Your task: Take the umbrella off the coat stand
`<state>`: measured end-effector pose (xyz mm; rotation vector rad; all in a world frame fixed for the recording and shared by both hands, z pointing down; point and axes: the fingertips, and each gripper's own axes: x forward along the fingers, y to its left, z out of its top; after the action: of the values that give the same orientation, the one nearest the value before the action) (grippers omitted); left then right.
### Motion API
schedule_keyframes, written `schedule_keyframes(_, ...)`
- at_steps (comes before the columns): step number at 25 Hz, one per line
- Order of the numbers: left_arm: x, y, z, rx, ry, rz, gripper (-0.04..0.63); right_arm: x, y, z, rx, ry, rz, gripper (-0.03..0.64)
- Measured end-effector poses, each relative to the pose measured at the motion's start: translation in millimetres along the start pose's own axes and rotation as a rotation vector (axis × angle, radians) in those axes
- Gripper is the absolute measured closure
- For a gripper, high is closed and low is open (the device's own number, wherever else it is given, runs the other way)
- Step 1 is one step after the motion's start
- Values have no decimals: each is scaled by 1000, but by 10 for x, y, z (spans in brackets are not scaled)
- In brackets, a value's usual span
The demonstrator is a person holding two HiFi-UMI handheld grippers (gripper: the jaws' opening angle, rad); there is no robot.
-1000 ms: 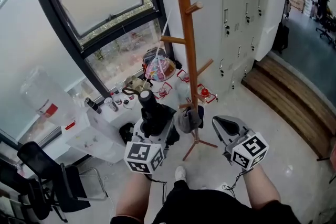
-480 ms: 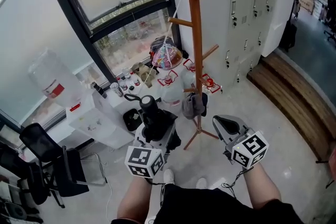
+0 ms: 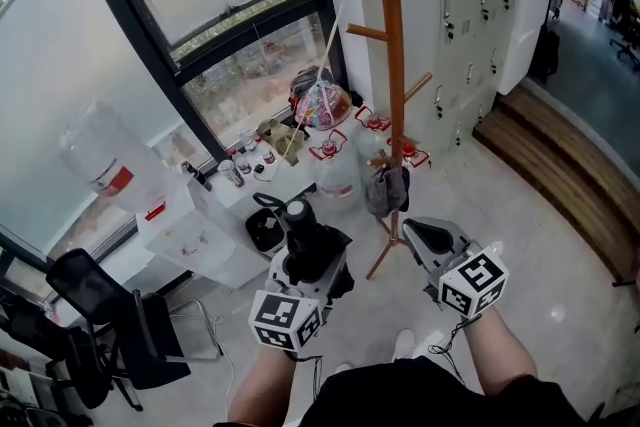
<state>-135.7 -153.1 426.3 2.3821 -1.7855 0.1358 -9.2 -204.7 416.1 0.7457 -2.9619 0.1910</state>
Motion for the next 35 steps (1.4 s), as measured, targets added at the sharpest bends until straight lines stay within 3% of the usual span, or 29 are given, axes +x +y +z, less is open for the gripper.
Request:
schedule_keyframes(8,-419,65,-214,5,27,-97,336,57,560,-125,-5,17,-57,563)
schedule_keyframes(19,-965,-165,-529,4,50,-226,337,-279,1144,-337,0,18,-173,563)
schedule_keyframes(29,-1275,-377,-762,16,77,-342,337,-566,1483,-560,24,20,-276,563)
schedule_keyframes(35,-1352,-445,-832,-1,83,-369,337,-649,1585,-606,26,31,-301,563)
